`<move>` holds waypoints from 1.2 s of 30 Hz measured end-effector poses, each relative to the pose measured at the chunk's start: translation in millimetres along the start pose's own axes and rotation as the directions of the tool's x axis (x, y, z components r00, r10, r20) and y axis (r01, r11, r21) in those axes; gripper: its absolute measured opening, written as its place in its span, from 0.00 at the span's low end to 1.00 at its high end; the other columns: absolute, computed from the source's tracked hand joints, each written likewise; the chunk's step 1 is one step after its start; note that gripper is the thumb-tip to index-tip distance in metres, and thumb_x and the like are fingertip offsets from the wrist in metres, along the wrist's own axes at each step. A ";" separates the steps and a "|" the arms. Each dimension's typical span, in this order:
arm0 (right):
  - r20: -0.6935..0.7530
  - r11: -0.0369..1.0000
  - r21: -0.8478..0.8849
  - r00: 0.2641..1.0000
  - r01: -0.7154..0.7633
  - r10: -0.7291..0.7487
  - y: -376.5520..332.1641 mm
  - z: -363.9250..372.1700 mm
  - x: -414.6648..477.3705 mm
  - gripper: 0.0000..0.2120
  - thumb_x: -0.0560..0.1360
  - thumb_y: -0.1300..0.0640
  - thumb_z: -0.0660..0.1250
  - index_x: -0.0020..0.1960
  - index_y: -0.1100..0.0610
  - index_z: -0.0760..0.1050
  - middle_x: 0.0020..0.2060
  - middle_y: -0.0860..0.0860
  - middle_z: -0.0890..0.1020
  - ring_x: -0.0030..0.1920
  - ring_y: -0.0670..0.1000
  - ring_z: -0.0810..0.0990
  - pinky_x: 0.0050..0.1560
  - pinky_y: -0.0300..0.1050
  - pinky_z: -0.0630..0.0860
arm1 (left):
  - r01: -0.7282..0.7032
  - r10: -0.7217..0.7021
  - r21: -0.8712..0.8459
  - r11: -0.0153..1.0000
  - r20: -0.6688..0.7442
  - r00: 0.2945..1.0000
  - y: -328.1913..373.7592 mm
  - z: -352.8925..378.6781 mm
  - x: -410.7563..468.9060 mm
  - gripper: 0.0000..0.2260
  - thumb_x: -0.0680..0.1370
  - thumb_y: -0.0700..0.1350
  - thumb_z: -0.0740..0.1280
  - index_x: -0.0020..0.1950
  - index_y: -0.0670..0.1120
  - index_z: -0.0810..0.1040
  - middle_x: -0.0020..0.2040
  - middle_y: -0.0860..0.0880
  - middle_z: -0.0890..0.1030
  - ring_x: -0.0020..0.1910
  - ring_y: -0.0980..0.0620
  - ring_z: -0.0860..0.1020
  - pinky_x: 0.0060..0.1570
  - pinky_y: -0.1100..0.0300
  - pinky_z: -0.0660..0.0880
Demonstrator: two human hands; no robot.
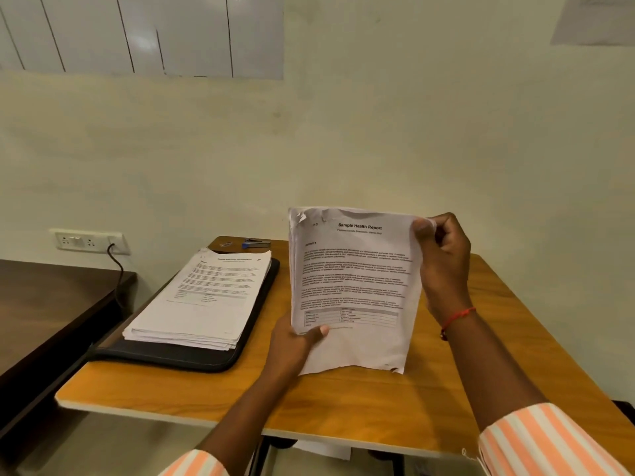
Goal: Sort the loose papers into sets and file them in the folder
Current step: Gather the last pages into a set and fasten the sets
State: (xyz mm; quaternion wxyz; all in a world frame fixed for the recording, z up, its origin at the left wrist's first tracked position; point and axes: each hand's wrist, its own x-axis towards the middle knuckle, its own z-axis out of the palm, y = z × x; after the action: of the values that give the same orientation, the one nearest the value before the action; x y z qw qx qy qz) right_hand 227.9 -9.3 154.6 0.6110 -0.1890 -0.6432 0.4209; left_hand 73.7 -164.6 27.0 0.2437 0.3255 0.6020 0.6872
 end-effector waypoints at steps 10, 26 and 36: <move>-0.025 0.998 0.066 1.000 0.001 0.001 -3.4 2.7 -4.6 0.10 0.81 0.55 0.67 0.42 0.54 0.71 0.37 0.47 0.76 0.36 0.39 0.75 0.37 0.34 0.74 | -0.327 0.338 0.106 0.939 -0.116 0.934 124.9 6.4 40.2 0.16 0.81 0.62 0.60 0.55 0.52 0.77 0.47 0.55 0.82 0.42 0.59 0.81 0.39 0.66 0.79; -0.021 0.998 0.067 1.000 0.017 -0.016 -4.0 4.2 -10.2 0.08 0.82 0.56 0.65 0.45 0.57 0.70 0.38 0.46 0.75 0.37 0.38 0.75 0.37 0.33 0.74 | -0.438 0.457 0.133 0.889 -0.186 0.870 116.5 11.0 48.6 0.12 0.84 0.57 0.59 0.48 0.52 0.75 0.40 0.55 0.77 0.40 0.56 0.77 0.39 0.61 0.74; 0.066 1.000 0.019 0.998 0.007 -0.008 1.1 4.7 -12.5 0.10 0.83 0.49 0.60 0.53 0.55 0.72 0.44 0.49 0.78 0.43 0.44 0.79 0.40 0.38 0.78 | -0.425 0.436 0.098 0.900 -0.215 0.874 108.1 14.2 46.5 0.12 0.85 0.55 0.59 0.51 0.49 0.75 0.42 0.53 0.79 0.39 0.62 0.77 0.38 0.66 0.74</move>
State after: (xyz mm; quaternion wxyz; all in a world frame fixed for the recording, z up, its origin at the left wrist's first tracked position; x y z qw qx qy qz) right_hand 225.5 -19.6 146.4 0.5928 -0.1671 -0.6597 0.4306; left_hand 59.3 -138.2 141.7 0.0048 0.3747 0.5550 0.7427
